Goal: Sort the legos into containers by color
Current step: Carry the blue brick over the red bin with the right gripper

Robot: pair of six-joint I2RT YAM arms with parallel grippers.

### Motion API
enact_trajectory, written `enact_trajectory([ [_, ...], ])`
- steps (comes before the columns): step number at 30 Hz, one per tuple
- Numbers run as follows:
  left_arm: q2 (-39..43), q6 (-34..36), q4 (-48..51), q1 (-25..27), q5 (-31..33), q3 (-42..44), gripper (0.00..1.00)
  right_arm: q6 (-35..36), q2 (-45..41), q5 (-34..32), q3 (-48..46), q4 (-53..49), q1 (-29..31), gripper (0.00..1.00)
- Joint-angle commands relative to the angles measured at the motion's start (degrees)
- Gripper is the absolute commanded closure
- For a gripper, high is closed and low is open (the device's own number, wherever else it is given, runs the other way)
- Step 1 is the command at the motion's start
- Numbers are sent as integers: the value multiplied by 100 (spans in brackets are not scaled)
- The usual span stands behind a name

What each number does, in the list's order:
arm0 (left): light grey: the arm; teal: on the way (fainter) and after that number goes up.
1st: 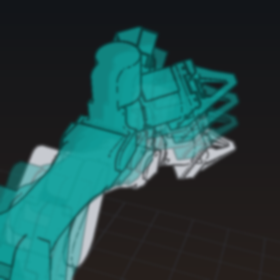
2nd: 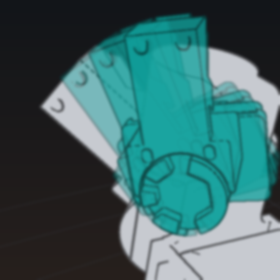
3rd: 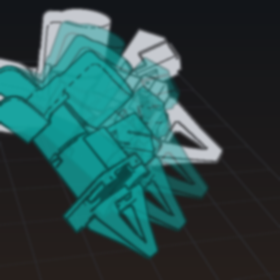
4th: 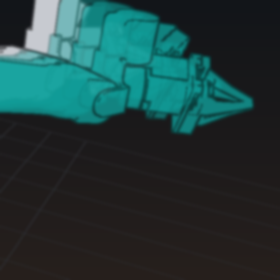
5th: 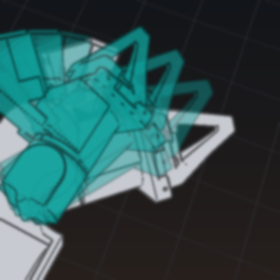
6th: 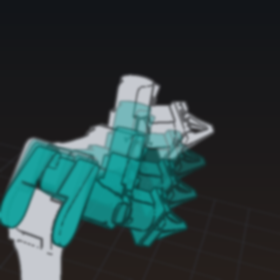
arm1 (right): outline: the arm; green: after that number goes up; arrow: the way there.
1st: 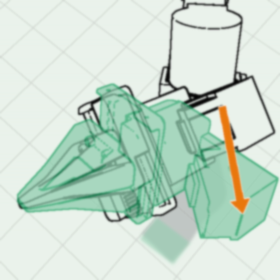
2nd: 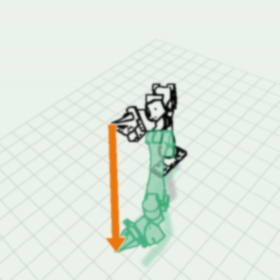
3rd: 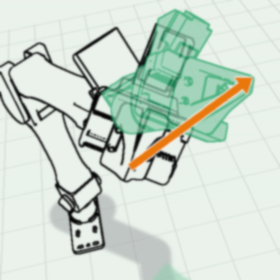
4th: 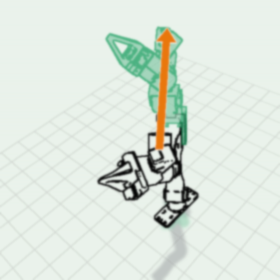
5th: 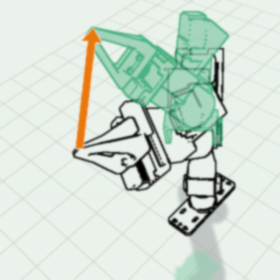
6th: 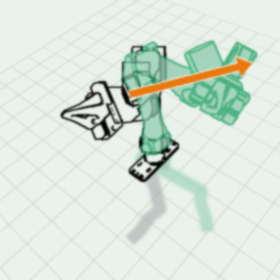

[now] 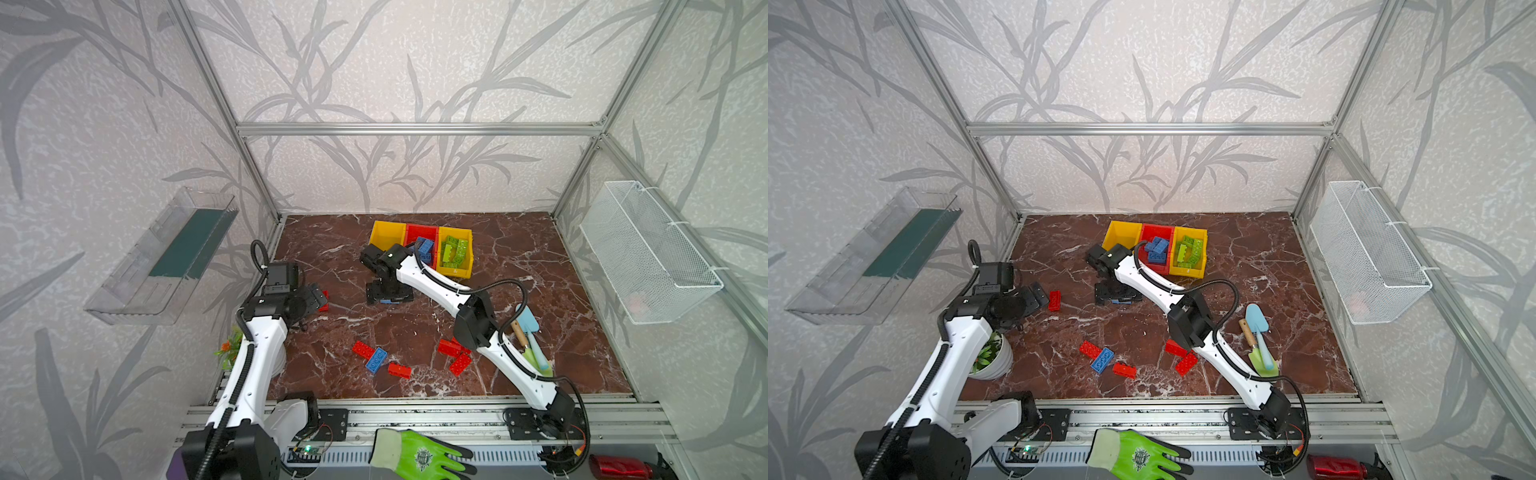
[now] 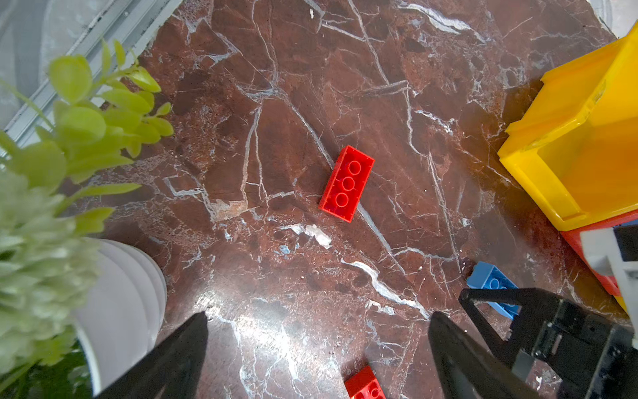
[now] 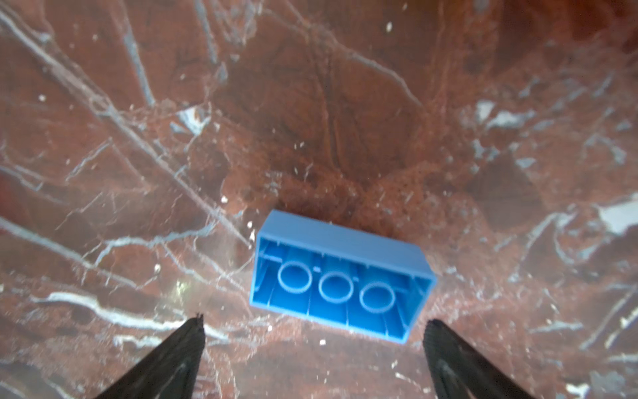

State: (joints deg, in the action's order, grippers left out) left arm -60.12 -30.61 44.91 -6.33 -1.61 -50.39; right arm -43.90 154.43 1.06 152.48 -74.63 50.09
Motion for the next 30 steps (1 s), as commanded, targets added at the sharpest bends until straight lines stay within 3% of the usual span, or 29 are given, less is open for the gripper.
enact_trajectory([
  [1,54,49,75,-46,-39,23,1,-122,135,-285,-38,176,-17,1],
  [7,122,80,226,-99,50,-87,1,-171,303,-335,-11,453,-25,3],
  [11,159,96,308,-145,117,-129,1,-146,381,-311,70,348,-56,10],
  [15,129,54,244,-170,76,-112,1,-8,301,-425,23,115,-73,34],
  [17,90,16,188,-168,40,-94,1,79,201,-416,-85,55,-102,41],
  [23,-71,-72,27,-168,-240,-150,1,417,-310,-377,-233,5,-265,42],
  [30,-550,-138,-210,-151,-1060,-466,1,994,-935,-771,-202,169,-721,42],
])
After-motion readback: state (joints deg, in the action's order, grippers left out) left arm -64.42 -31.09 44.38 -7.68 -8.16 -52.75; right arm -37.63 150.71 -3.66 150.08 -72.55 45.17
